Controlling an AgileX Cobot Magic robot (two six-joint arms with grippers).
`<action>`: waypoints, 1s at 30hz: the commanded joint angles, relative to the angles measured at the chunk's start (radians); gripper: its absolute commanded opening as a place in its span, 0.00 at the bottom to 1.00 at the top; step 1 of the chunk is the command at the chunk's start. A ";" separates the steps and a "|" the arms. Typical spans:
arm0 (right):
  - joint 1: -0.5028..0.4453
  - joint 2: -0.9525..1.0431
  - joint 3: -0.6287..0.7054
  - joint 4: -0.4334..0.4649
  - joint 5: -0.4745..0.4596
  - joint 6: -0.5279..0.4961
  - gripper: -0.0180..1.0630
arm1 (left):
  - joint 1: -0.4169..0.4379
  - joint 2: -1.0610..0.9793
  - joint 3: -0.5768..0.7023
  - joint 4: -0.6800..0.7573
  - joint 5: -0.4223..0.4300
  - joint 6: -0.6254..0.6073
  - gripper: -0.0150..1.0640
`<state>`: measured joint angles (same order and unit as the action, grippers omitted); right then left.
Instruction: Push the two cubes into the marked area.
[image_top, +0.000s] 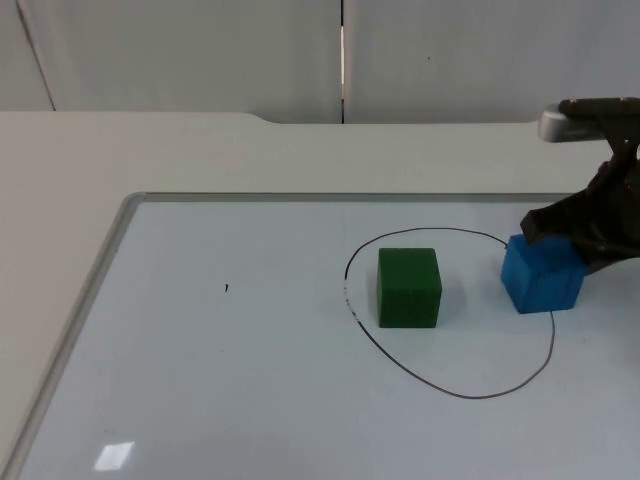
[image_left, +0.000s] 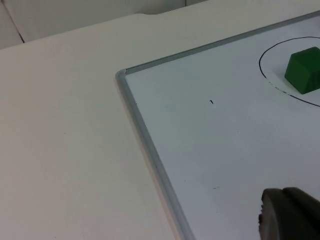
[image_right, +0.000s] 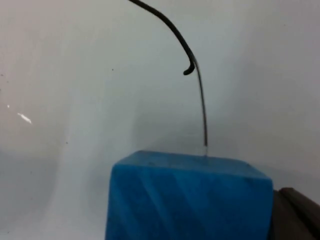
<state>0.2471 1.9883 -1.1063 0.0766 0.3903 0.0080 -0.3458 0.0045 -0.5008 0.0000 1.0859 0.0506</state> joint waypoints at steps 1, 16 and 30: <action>0.011 -0.006 -0.006 0.012 -0.012 0.003 0.02 | 0.000 -0.005 0.004 0.005 -0.010 -0.007 0.01; 0.119 -0.006 -0.006 0.012 -0.076 0.003 0.02 | 0.000 -0.005 0.004 0.005 -0.010 -0.007 0.01; 0.136 -0.006 -0.006 -0.004 -0.064 0.003 0.02 | 0.000 -0.005 0.004 0.005 -0.010 -0.007 0.01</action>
<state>0.3791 1.9883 -1.1063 0.0792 0.3197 0.0080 -0.3458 0.0045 -0.5008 0.0000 1.0859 0.0506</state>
